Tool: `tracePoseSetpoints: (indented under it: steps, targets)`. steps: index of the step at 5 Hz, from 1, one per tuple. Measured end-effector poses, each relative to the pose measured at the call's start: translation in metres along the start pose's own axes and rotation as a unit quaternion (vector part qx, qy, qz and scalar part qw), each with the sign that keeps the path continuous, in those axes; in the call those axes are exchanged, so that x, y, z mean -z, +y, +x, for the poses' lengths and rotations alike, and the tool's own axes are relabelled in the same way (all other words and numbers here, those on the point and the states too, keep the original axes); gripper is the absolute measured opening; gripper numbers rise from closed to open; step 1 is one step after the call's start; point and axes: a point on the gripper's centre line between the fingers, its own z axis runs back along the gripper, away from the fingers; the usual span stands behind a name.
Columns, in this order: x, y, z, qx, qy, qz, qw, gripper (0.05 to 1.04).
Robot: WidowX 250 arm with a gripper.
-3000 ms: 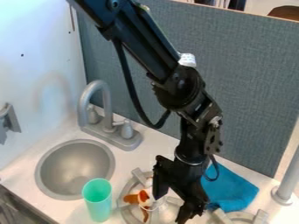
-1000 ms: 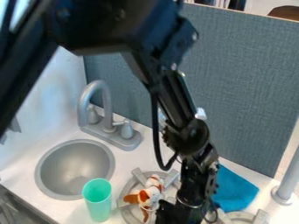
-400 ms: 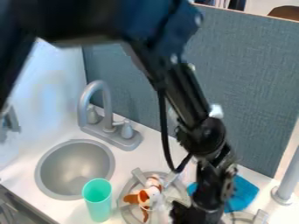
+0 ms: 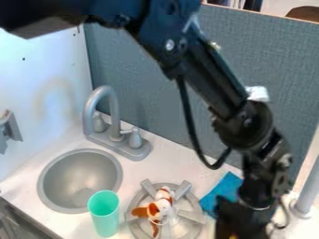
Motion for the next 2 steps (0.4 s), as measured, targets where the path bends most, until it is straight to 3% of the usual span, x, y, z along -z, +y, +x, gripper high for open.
tracePoseSetpoints:
  steps: [1, 2]
  targets:
    - [-0.008, -0.01, 0.022, 0.02, -0.012, -0.005, 0.9997, 0.695]
    - [0.007, -0.017, 0.032, 0.027, 0.006, -0.023, 0.9993, 0.695]
